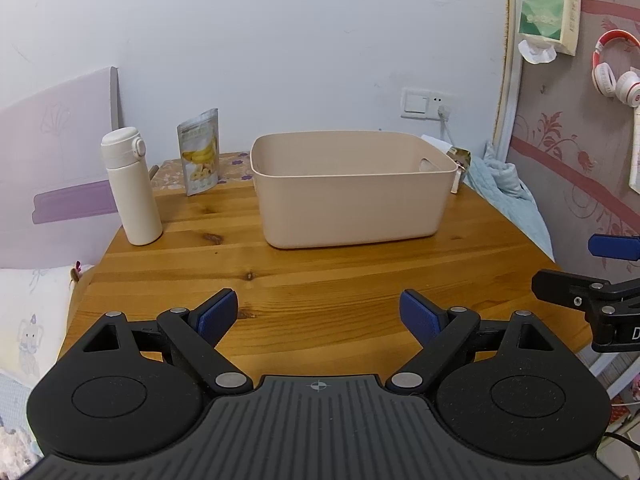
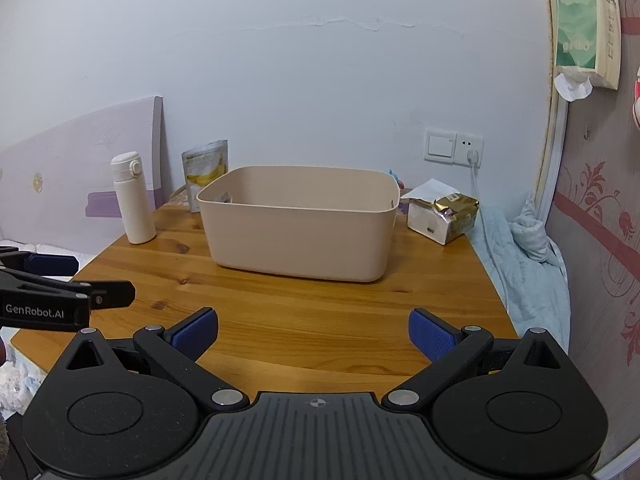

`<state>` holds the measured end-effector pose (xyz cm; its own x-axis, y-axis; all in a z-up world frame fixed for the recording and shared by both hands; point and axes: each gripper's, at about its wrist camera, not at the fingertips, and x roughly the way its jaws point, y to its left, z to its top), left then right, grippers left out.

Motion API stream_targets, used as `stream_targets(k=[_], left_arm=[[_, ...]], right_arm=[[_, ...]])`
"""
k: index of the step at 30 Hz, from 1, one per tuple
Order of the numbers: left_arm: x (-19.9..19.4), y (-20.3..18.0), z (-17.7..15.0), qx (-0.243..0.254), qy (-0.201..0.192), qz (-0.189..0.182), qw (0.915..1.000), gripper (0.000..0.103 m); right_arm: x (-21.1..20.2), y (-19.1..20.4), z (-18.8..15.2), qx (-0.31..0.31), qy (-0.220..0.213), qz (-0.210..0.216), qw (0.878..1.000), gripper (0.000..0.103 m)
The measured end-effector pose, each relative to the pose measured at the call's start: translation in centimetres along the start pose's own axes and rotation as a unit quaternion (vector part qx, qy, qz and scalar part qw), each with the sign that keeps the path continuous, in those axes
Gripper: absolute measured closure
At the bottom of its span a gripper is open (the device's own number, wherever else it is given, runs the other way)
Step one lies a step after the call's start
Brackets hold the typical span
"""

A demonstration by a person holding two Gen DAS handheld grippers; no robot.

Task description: Organize objects

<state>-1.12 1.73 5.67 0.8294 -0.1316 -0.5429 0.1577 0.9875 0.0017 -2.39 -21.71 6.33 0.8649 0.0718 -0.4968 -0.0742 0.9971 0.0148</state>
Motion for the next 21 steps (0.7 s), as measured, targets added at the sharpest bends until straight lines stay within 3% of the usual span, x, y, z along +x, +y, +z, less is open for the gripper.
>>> stream_targets(k=[21], left_arm=[[0.32,0.27,-0.14,0.0,0.015,-0.004,0.9999,0.013]], right_arm=[[-0.05,-0.16,-0.44,0.003,0.007,-0.003,1.0,0.0]])
